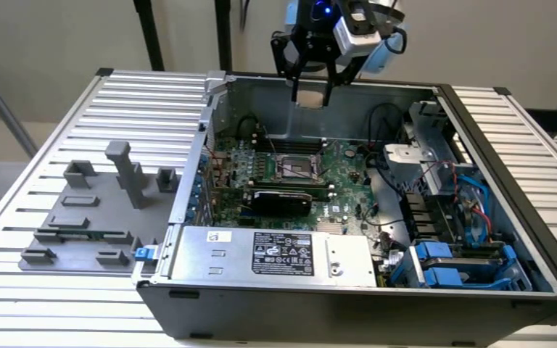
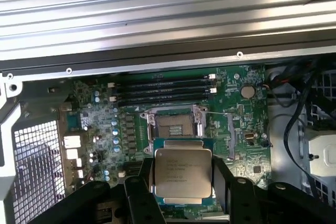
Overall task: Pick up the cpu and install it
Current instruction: 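Place the cpu into insertion slot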
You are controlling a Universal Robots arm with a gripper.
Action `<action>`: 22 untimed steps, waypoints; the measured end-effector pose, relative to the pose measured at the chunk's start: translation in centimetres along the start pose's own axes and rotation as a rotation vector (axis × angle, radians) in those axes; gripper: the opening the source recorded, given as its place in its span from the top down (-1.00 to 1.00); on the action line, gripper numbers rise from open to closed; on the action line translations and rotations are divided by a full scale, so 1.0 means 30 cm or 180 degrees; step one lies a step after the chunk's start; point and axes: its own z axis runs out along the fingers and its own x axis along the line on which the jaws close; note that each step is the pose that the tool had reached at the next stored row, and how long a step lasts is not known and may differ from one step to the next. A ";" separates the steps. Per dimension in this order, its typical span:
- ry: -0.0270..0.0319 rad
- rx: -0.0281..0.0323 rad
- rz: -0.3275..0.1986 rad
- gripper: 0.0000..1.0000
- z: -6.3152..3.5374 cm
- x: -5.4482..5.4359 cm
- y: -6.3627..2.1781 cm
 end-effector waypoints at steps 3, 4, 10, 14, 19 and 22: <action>-0.0002 -0.0003 0.0175 -0.09 0.004 0.000 0.000; -0.0002 -0.0004 0.0234 -0.09 0.006 0.000 0.000; -0.0006 -0.0011 0.0579 -0.09 0.018 0.000 0.000; -0.0009 -0.0014 0.0810 -0.09 0.028 -0.001 0.000; -0.0012 -0.0020 0.1101 -0.09 0.042 -0.001 0.000; -0.0014 -0.0023 0.1273 -0.09 0.050 -0.001 -0.001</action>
